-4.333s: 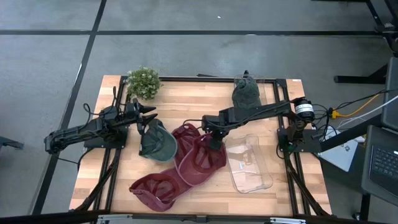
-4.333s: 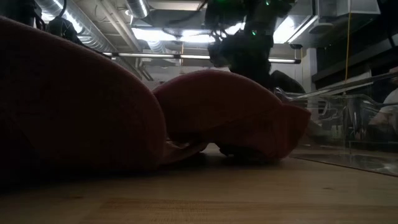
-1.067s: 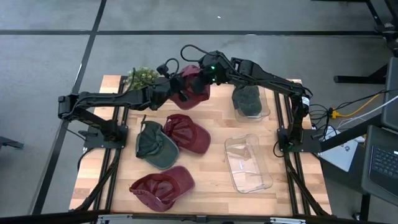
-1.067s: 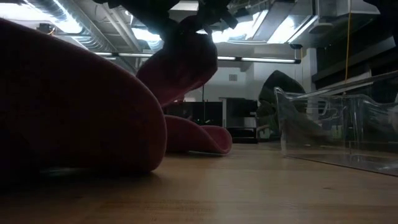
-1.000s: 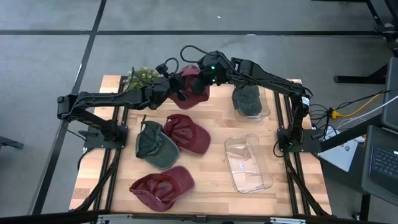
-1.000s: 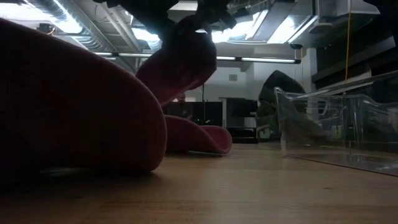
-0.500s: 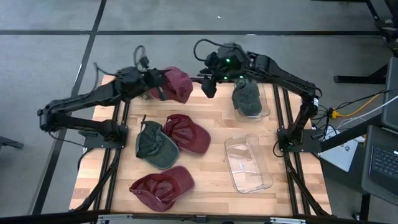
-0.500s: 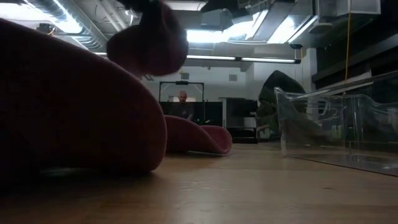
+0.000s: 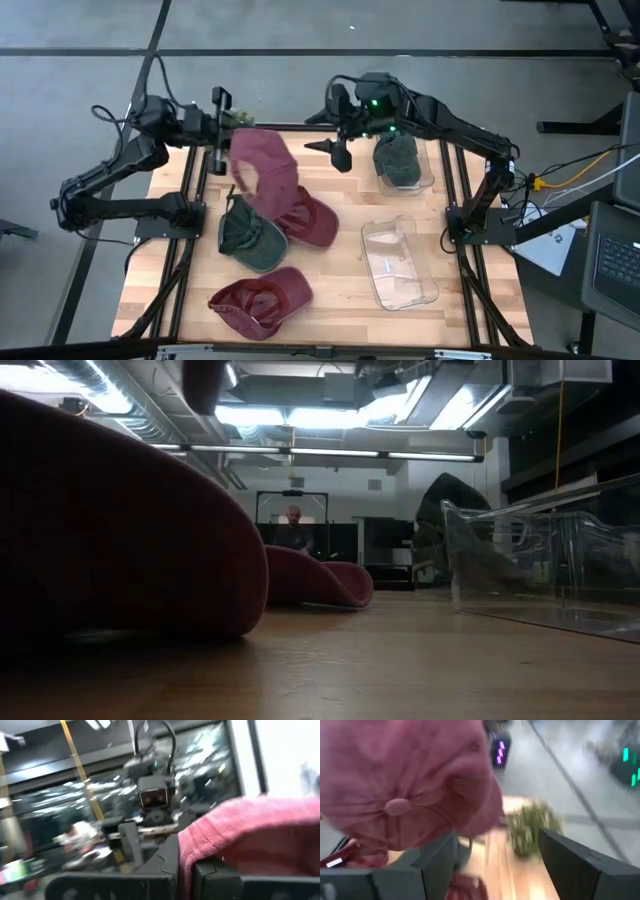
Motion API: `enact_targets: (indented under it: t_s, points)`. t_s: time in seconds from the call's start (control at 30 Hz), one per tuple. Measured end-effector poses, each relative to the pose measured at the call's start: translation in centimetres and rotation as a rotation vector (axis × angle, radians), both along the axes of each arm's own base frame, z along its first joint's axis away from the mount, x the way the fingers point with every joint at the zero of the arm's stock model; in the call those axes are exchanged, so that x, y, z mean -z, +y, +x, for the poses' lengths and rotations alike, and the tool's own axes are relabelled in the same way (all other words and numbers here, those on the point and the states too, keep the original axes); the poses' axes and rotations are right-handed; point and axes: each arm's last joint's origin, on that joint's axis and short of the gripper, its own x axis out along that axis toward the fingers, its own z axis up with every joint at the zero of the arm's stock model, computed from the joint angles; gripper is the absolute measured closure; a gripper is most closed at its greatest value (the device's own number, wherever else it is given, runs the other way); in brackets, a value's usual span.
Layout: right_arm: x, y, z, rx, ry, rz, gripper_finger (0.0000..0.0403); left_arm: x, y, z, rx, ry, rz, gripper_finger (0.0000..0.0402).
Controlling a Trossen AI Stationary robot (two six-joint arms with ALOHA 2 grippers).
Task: Pick & Place hat
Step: Put the right red cap into the bottom transparent bin
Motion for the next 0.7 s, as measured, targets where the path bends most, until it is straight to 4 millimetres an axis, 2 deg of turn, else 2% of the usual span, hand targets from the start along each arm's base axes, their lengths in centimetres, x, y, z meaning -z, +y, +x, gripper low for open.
enact_targets:
  t_s: [0.2,0.47,0.7]
  points:
    - [-0.7,3.2,1.2,-0.071,-0.089,-0.259,0.013,-1.4,0.3,-0.5,0.152,-0.103,-0.235,0.0399]
    - [-0.7,6.0,1.9,-0.031,-0.076,-0.579,0.013,-1.6,1.2,-0.3,0.277,-0.13,-0.845,0.0399]
    - [-1.6,6.9,2.4,-0.04,-0.157,-0.753,0.013,-1.6,0.6,0.0,0.345,-0.117,-0.951,0.0399]
